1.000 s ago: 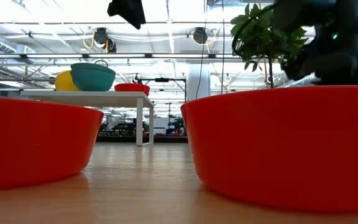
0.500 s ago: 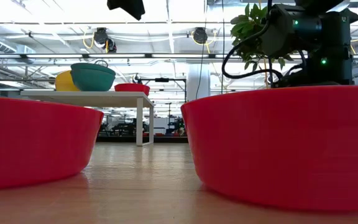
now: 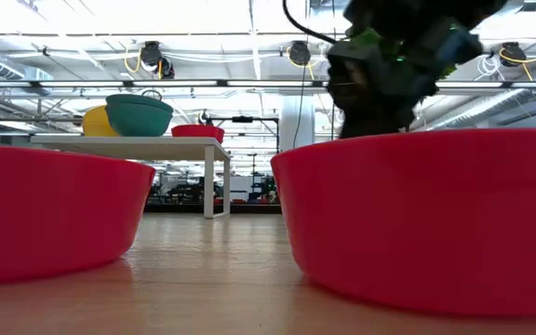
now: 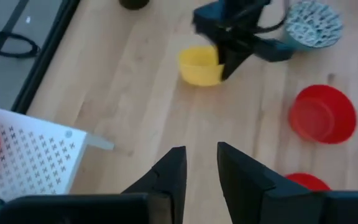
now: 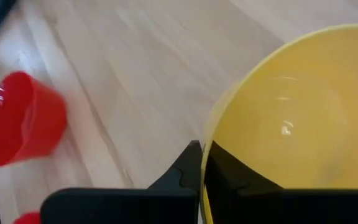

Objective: Pick & Place Mini bowls
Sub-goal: Stack the yellow bowl on top of the yellow bowls on the shelf

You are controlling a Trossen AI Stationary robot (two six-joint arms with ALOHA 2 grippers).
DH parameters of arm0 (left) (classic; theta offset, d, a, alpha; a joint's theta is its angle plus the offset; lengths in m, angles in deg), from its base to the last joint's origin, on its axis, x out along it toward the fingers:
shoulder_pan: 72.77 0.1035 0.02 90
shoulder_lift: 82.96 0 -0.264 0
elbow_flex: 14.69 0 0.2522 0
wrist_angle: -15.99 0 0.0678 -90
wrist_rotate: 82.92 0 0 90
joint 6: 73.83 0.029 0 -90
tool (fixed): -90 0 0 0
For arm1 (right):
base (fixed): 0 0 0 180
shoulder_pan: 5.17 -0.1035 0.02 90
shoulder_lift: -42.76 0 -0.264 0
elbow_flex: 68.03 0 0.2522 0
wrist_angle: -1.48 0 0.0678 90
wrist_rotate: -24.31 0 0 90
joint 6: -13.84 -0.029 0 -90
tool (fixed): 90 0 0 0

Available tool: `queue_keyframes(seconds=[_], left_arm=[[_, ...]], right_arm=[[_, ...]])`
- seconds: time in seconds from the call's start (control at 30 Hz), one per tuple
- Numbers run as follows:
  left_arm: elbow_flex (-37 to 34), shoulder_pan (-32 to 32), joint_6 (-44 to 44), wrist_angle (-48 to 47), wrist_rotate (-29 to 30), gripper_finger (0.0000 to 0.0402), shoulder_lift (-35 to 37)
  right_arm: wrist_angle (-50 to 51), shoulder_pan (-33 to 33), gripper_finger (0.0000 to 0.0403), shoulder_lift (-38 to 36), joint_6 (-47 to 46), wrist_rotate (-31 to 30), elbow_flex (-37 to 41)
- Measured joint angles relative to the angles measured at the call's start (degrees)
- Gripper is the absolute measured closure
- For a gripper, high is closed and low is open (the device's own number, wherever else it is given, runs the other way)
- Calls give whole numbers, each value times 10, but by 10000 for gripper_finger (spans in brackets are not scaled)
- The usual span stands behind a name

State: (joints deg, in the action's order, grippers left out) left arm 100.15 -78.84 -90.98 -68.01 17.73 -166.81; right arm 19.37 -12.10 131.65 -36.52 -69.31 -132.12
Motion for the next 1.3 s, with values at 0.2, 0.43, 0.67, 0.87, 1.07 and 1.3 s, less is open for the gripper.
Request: queue_keyframes(seconds=[0.2, 0.43, 0.67, 0.87, 1.07, 1.3], left_arm=[[0, -20, -30, 2, 13, 309, 29], [0, -27, -61, 2, 33, 309, 52], [0, -30, -72, 1, 33, 309, 57], [0, -31, -72, 1, 29, 309, 57], [0, -31, -72, 0, 28, 309, 56], [0, -31, -74, -3, 27, 309, 53]], right_arm=[[17, 23, 400, 84, 80, 18, -101], [5, 36, 400, 206, 177, 42, -240], [1, 54, 399, 250, 221, 39, -273], [4, 65, 377, 254, 231, 39, -272], [4, 66, 302, 254, 240, 39, -271], [7, 66, 234, 237, 191, 44, -271]])
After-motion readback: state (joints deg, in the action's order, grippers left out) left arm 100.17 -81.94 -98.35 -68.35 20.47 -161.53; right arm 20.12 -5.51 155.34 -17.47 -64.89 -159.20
